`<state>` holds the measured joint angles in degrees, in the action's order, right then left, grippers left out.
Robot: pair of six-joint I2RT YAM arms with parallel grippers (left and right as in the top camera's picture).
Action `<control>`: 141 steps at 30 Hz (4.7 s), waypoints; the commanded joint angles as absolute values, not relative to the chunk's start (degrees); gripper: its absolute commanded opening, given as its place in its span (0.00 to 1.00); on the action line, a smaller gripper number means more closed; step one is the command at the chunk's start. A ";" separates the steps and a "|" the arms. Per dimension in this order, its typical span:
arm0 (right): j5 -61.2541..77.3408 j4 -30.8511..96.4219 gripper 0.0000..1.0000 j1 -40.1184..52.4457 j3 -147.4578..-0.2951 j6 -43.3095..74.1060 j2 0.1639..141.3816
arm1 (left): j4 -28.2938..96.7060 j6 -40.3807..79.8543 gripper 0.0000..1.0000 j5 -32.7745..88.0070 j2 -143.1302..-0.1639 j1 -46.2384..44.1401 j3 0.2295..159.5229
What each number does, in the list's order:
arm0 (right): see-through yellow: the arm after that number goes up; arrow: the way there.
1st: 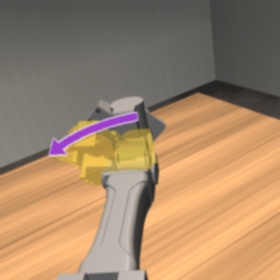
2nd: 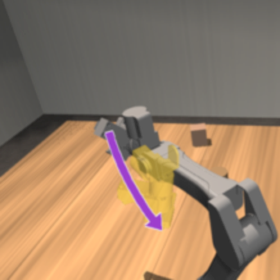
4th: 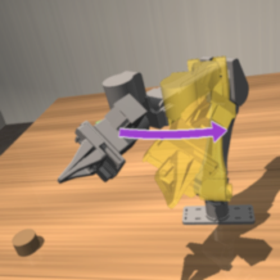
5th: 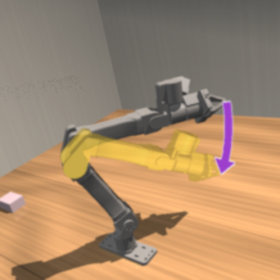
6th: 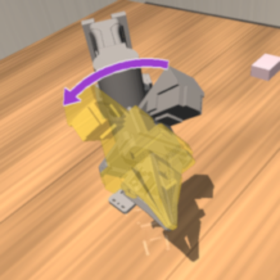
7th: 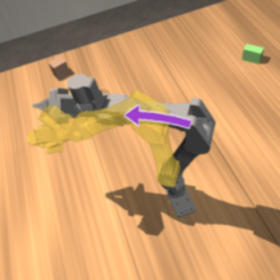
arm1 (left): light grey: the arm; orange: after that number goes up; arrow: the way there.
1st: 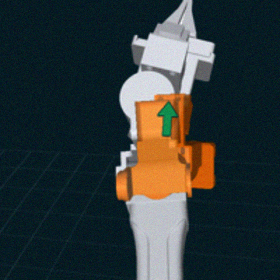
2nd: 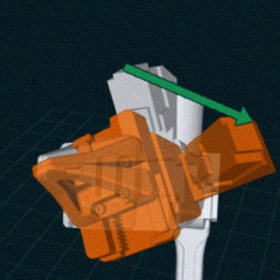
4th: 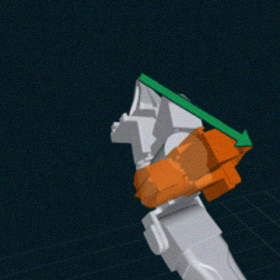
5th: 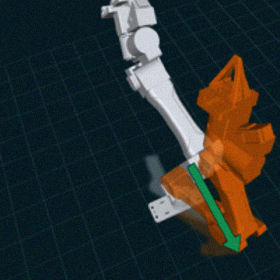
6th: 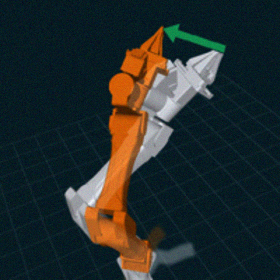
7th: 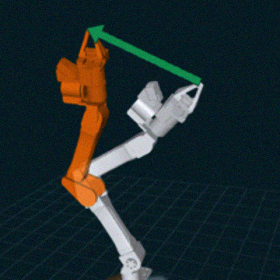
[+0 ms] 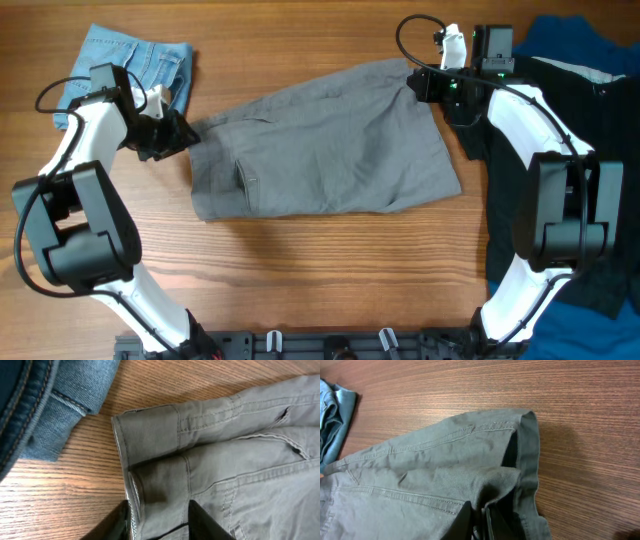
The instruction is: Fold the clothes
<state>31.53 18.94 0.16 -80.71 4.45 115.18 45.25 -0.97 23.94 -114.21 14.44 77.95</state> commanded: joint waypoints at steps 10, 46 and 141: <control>25.74 21.26 0.04 -0.14 -81.41 4.71 114.34 | 46.13 -0.64 0.04 25.06 -116.11 16.12 77.76; 31.09 12.38 0.04 0.56 -81.17 4.75 117.78 | 46.57 -0.62 0.04 25.52 -111.90 16.03 77.76; 25.85 5.43 0.25 1.04 -81.12 12.49 125.16 | 28.71 4.56 0.65 23.49 -113.91 12.97 79.07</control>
